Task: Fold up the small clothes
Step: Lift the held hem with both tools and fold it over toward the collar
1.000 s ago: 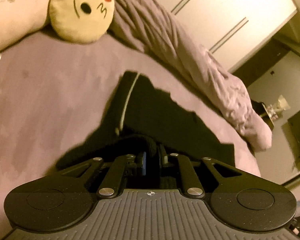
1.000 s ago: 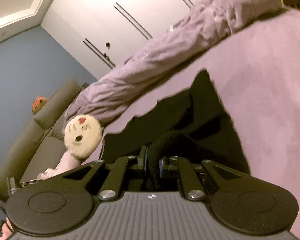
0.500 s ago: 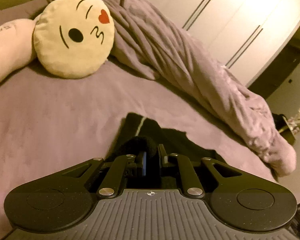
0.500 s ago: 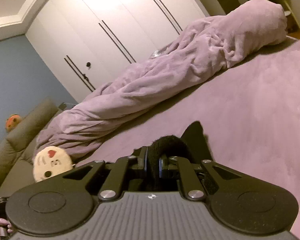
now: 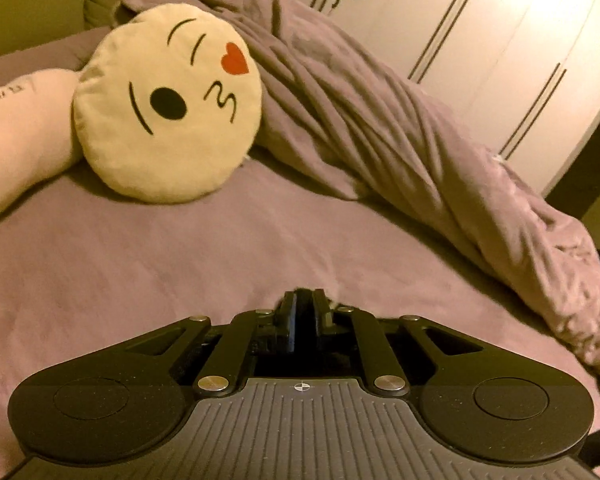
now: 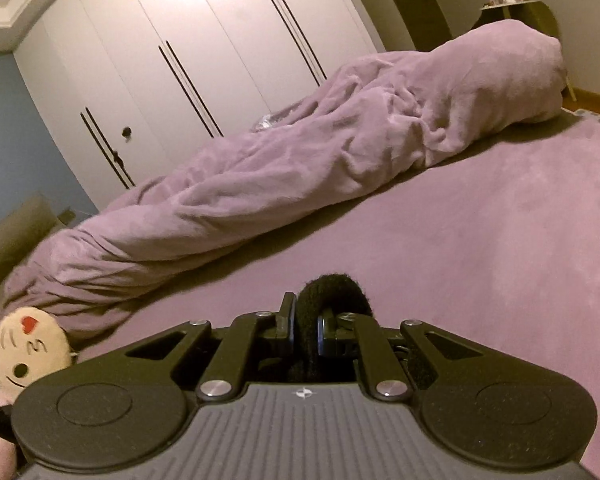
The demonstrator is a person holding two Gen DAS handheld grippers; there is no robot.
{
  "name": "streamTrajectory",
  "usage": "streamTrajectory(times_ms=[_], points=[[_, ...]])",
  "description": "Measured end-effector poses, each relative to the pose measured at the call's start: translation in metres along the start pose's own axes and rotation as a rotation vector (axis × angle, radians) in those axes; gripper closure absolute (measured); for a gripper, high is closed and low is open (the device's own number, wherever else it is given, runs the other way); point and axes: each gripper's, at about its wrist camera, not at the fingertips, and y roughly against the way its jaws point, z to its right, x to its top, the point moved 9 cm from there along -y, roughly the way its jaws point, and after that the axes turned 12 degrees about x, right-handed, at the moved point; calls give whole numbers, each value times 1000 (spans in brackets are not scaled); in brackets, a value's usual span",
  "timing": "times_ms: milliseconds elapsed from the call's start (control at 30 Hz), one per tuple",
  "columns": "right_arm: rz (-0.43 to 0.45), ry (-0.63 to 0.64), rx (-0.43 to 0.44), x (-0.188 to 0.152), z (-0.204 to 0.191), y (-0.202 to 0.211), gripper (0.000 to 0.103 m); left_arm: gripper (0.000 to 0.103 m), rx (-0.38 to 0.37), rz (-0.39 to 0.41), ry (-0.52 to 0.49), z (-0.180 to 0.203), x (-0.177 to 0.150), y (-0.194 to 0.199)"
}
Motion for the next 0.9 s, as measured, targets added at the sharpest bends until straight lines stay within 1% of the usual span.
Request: streamTrajectory(times_ms=[33,100,167,233,267,300,333,367,400,433,467,500,567,633,667,700,733,767,800,833,867,900], points=[[0,-7,-1,1,1,-3,94,101,15,9,1,-1,2,-2],[-1,-12,2,2,0,-9,94,101,13,11,16,-3,7,-5],[4,25,-4,4,-5,-15,94,100,7,2,22,-3,8,-8],[-14,51,-34,3,-6,-23,94,100,3,1,1,-3,3,-8],[-29,38,-39,0,-4,-27,93,97,-8,-15,-13,-2,-2,-9],[-37,16,-46,-2,-1,-27,87,90,-15,-35,-22,-3,-9,-10],[-34,-6,-56,-5,2,-25,84,75,-24,-50,-26,-5,-16,-11],[-16,-7,-65,-8,5,-20,67,67,-36,-63,-35,-6,-22,-12],[5,7,-83,-10,8,-13,46,54,-39,-73,-51,-8,-28,-13],[21,20,-94,-12,10,-5,39,49,-34,-83,-78,-10,-34,-15],[28,31,-90,-15,12,2,36,49,-36,-87,-108,-10,-39,-17],[20,42,-75,-20,14,8,36,48,-37,-93,-143,-10,-43,-19],[-28,60,-31,-31,16,13,35,41,-33,-111,-183,-7,-50,-26],[-78,86,-8,-42,17,14,33,33,-56,-138,-185,-1,-55,-35],[-99,102,8,-46,16,13,33,31,-73,-147,-183,4,-56,-39],[-116,118,18,-49,15,11,33,27,-85,-149,-189,11,-58,-42],[-128,135,20,-51,14,8,33,25,-87,-148,-201,16,-59,-46],[-135,147,23,-51,12,4,33,25,-85,-150,-223,21,-61,-49],[-142,161,36,-51,9,-1,33,28,-72,-145,-255,27,-63,-54],[-147,176,43,-50,6,-5,33,42,-55,-130,-280,30,-63,-57],[-152,199,50,-47,2,-11,33,54,-35,-123,-307,32,-64,-60],[-160,230,60,-45,-2,-18,33,71,10,-123,-333,32,-64,-66]])
